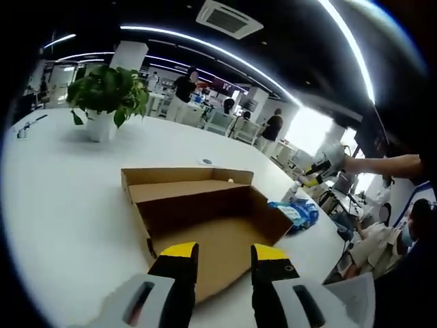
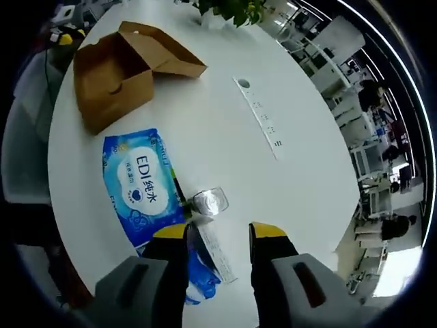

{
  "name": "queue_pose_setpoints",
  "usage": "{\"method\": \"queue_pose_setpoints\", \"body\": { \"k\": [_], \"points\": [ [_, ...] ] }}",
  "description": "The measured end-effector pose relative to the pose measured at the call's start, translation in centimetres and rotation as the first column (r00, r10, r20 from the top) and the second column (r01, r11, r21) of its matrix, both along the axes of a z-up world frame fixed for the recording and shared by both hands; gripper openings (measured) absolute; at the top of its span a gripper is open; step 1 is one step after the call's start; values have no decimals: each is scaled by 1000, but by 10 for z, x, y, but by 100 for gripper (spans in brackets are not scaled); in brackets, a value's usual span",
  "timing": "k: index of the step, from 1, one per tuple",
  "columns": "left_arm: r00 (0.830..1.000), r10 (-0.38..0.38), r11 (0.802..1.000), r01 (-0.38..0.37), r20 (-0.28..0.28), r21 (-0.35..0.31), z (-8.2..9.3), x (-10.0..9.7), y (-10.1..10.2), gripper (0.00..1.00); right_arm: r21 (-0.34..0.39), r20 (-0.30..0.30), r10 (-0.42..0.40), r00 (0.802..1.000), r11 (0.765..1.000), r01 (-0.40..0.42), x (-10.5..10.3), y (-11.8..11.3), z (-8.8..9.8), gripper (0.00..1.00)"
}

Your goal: Operate the shoe box by opening the lid, removing the specified soft item, and placing it in the target area until the item is outside and the box remains undamaged.

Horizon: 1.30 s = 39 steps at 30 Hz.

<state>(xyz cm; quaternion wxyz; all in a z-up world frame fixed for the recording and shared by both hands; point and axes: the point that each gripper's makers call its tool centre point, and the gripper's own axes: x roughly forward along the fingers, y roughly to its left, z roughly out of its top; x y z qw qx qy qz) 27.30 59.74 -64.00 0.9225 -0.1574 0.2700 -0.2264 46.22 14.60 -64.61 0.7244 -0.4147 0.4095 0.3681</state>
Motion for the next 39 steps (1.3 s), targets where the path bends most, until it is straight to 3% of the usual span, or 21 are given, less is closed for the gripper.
{"method": "queue_pose_setpoints", "body": {
  "k": [3, 6, 10, 13, 15, 18, 19, 22, 28, 32, 39],
  "points": [
    [999, 41, 999, -41, -2, 15, -1, 2, 10, 31, 44, -7, -56, 998, 997, 56, -5, -5, 0, 31],
    [997, 77, 995, -77, 2, 60, -4, 4, 20, 31, 140, -24, -166, 986, 976, 168, -8, -9, 1, 32],
    [993, 116, 990, -115, -9, 79, -8, 6, 28, 31, 267, -54, -266, 962, 925, 271, -11, -4, 5, 32],
    [987, 156, 975, -147, -47, 166, -24, 3, 39, 31, 351, -82, -322, 943, 876, 330, -18, 3, 9, 33],
    [978, 195, 972, -183, -70, 146, -31, 3, 42, 31, 407, -108, -347, 932, 840, 359, -22, 10, 10, 34],
    [965, 242, 965, -229, -97, 129, -39, 2, 47, 31, 444, -130, -369, 920, 808, 387, -27, 15, 8, 33],
    [963, 249, 963, -235, -106, 131, -42, 2, 48, 31, 469, -144, -384, 912, 785, 405, -30, 19, 8, 33],
    [959, 257, 962, -241, -124, 127, -48, 2, 47, 31, 500, -163, -390, 906, 759, 416, -37, 27, 7, 34],
    [953, 261, 961, -242, -152, 134, -58, 0, 45, 31, 535, -186, -385, 904, 732, 421, -49, 44, 5, 34],
    [953, 258, 963, -239, -159, 126, -60, 1, 44, 31, 528, -190, -371, 909, 742, 413, -57, 52, 0, 35],
    [954, 247, 965, -227, -172, 128, -65, 4, 42, 30, 542, -214, -365, 906, 727, 421, -66, 67, -4, 34]
  ]
}}
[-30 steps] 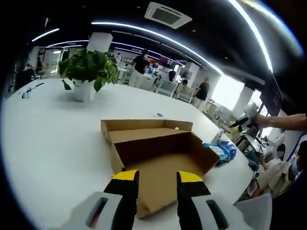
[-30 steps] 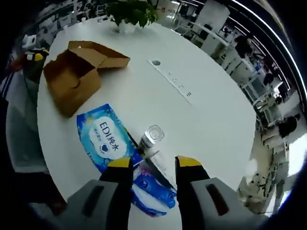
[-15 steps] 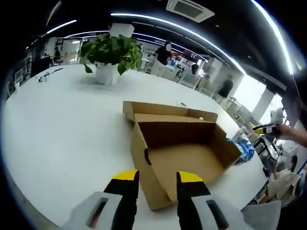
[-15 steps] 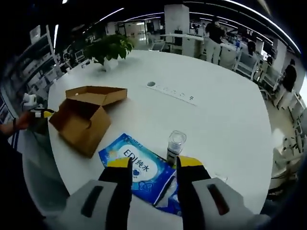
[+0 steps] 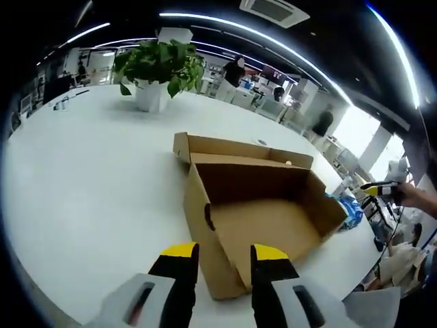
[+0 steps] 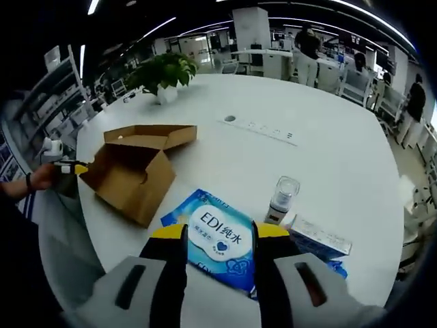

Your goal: Operate the shoe box by opening the lid, removing the specified soft item, and placing it in the target area until the item is outside and the box remains undamaged.

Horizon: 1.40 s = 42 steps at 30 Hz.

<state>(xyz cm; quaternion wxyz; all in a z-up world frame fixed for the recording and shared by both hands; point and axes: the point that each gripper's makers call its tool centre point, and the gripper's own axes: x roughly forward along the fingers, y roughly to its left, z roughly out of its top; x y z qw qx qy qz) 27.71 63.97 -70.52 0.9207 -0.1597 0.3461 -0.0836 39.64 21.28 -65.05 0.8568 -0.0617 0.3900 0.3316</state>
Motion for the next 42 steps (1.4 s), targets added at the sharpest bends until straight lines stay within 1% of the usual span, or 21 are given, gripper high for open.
{"method": "queue_pose_setpoints", "body": {
  "k": [2, 5, 6, 9, 11, 22, 25, 28, 30, 32, 36, 38, 42],
  "points": [
    [1000, -15, 1000, 15, -9, 5, -3, 0, -2, 28, 16, -7, 1, 1000, 1000, -1, -2, 7, -1, 34],
    [998, -64, 997, 65, -22, 38, -7, -2, -7, 22, 43, -10, -2, 1000, 999, 3, -2, 17, 0, 34],
    [998, -66, 997, 67, -21, 46, -7, -2, -8, 21, 46, -12, 1, 1000, 999, -1, -2, 22, -1, 34],
    [994, -107, 992, 108, -15, 65, -7, -3, -10, 21, 54, -17, 16, 1000, 998, -15, -2, 35, -3, 34],
    [993, -119, 990, 120, -15, 76, -7, -4, -10, 21, 63, -20, 20, 1000, 998, -19, -3, 43, -4, 35],
    [981, -194, 975, 194, -14, 106, -5, -7, -12, 18, 172, -33, 12, 999, 985, -6, 10, 97, -1, 37],
    [976, -218, 969, 219, -16, 112, -5, -11, -17, 17, 239, -35, -28, 999, 970, 36, 21, 110, 2, 38],
    [972, -235, 965, 235, -16, 113, -6, -16, -22, 17, 254, -50, -52, 997, 965, 63, 29, 118, -3, 39],
    [970, -242, 964, 242, -18, 113, -6, -18, -24, 17, 253, -69, -64, 995, 964, 80, 33, 124, -9, 39],
    [969, -246, 963, 247, -20, 108, -6, -17, -24, 17, 251, -76, -76, 994, 964, 93, 37, 129, -15, 40],
    [963, -270, 956, 271, -24, 114, -7, -22, -30, 17, 245, -101, -102, 990, 962, 124, 43, 135, -24, 40],
    [962, -271, 956, 272, -23, 107, -7, -23, -31, 17, 252, -113, -141, 984, 953, 166, 49, 136, -27, 40],
    [958, -285, 952, 286, -24, 108, -8, -26, -34, 17, 251, -144, -185, 972, 943, 217, 56, 139, -36, 40]
  ]
}}
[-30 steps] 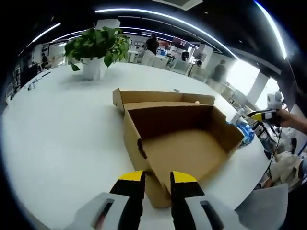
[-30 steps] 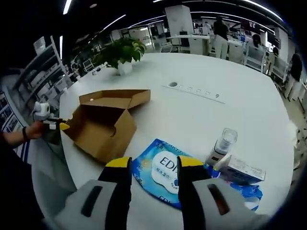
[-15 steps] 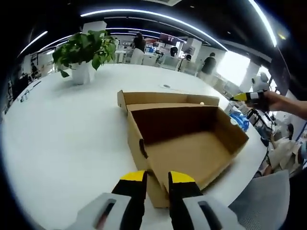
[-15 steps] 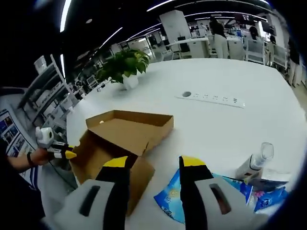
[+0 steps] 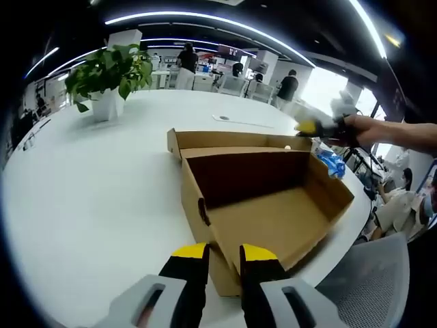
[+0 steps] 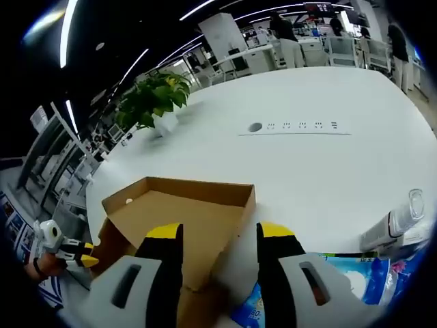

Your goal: Operate the shoe box by opening the lid, removing the specified soft item, and placing it in the target area until the item is outside and the box remains undamaged.

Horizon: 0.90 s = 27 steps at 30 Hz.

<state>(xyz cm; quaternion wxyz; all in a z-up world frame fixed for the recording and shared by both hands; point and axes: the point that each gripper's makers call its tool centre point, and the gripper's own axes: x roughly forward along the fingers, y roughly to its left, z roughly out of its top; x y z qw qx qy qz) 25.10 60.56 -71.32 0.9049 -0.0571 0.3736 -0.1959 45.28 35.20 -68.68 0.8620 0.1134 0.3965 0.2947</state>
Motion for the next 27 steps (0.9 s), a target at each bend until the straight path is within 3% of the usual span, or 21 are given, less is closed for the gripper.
{"method": "queue_pose_setpoints", "body": {
  "k": [9, 14, 20, 27],
  "points": [
    [1000, -21, 1000, 21, -10, 2, -4, -2, -2, 17, -17, -24, -76, 997, 997, 76, 8, 2, -7, 38],
    [999, -33, 999, 33, -15, 2, -6, -3, -5, 17, -45, -61, -146, 987, 989, 144, 8, 1, -19, 32],
    [999, -30, 1000, 30, -22, 3, -7, -2, -5, 17, -125, -74, -181, 981, 977, 171, 3, -8, -31, 7],
    [1000, -16, 1000, 16, -24, 1, -7, -3, -5, 17, -156, -26, -188, 982, 971, 181, 7, -14, -24, 1]
  ]
}}
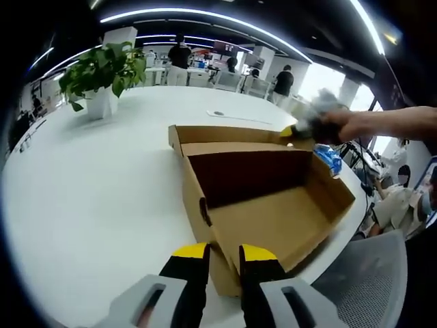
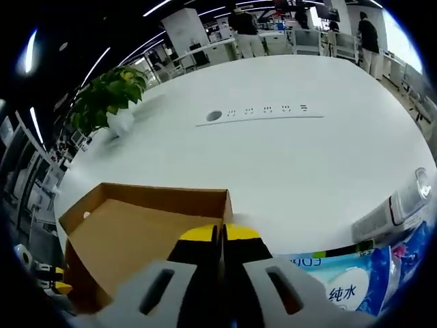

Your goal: Operate the shoe box by opening the lid, removing the specified soft item, and placing it in the target area until the item is outside and the box remains undamaged.

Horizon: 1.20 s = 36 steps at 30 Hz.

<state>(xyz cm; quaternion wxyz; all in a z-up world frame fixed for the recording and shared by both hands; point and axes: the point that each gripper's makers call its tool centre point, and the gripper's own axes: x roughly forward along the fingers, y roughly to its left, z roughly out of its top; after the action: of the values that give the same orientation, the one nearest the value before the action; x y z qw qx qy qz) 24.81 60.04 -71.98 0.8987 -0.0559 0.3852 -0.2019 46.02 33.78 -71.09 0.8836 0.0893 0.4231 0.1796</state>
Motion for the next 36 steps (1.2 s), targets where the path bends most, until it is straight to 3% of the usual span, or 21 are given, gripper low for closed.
{"method": "queue_pose_setpoints", "body": {
  "k": [23, 36],
  "points": [
    [996, 86, 996, -86, -1, -3, 1, 4, 0, 14, 34, 125, 24, 992, 999, -29, 20, -2, 37, 0],
    [993, 117, 993, -117, -5, 23, 0, 7, 2, 13, 6, 209, 92, 974, 995, -95, 14, -6, 63, 0]
  ]
}}
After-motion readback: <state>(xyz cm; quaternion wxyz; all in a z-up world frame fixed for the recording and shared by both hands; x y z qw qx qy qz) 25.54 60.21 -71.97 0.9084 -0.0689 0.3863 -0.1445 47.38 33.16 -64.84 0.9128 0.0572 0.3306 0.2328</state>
